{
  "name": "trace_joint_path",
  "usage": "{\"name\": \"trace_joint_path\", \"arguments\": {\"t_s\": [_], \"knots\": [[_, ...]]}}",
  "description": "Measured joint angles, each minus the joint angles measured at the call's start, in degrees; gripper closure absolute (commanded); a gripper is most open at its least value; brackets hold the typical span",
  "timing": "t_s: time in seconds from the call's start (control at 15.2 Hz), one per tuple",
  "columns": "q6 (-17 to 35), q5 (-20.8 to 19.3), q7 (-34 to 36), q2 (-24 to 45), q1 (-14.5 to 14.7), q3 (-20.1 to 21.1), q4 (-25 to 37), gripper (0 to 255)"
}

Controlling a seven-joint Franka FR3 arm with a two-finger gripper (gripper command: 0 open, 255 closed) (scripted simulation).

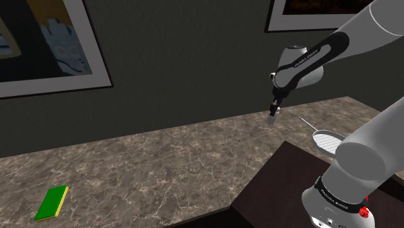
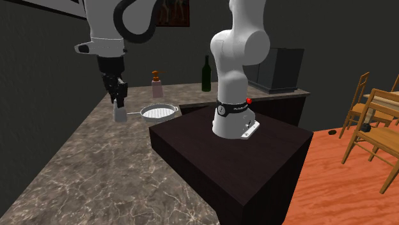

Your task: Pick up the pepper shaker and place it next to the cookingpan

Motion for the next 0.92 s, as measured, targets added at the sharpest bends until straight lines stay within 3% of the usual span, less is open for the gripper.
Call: {"name": "trace_joint_path", "arguments": {"t_s": [0.26, 0.59, 0.92], "knots": [[-0.6, 2.2, -6.8, 4.2, -1.2, -3.5, 5.2, 255], [-0.4, 8.0, -17.2, 12.5, -3.2, -7.4, 13.5, 255], [-3.1, 14.1, -26.2, 20.1, -6.4, -8.7, 23.3, 255]]}}
